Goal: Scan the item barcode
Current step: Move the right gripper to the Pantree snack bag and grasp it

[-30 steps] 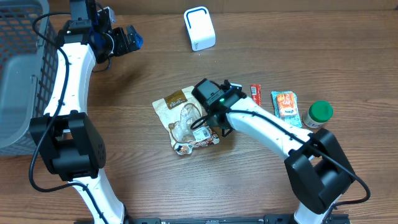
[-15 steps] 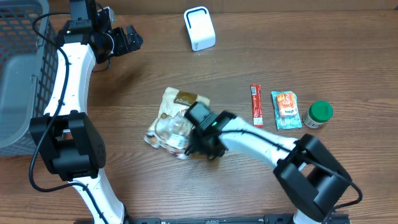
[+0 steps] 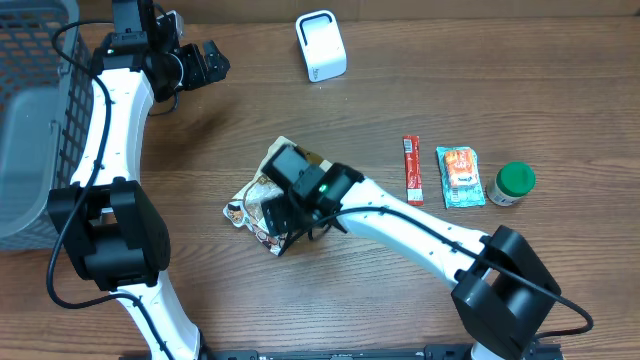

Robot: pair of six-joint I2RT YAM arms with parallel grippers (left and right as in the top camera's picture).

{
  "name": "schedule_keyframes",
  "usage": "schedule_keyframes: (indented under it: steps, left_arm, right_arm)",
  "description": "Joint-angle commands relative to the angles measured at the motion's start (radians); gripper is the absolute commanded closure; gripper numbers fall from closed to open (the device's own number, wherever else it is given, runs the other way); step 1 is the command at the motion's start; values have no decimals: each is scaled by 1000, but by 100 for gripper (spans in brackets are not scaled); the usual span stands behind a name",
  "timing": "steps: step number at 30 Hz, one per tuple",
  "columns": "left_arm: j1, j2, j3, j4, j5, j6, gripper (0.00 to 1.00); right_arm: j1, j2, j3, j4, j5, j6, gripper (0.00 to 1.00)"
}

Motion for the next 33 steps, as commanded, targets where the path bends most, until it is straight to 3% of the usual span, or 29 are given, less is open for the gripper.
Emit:
schedule_keyframes:
  steps: [1, 7, 15, 25, 28, 30, 33]
  left_arm:
    - [-6, -29, 6, 0, -2, -5, 0]
    - [-6, -29, 6, 0, -2, -5, 0]
    - [-6, -29, 6, 0, -2, -5, 0]
    - [-6, -29, 6, 0, -2, -5, 0]
    - [-6, -29, 6, 0, -2, -5, 0]
    - [-6, -29, 6, 0, -2, -5, 0]
    - [-6, -29, 6, 0, -2, -5, 0]
  right_arm:
    - [-21, -1, 8, 58, 146, -186, 18]
    - [-68, 44, 8, 177, 151, -338, 12]
    - [-159, 138, 8, 256, 157, -343, 9]
    - [-168, 217, 7, 235, 35, -368, 7]
    - [-169, 216, 7, 198, 51, -368, 12]
    - [-176, 216, 7, 148, 85, -357, 21]
    - [-180, 216, 7, 48, 159, -267, 22]
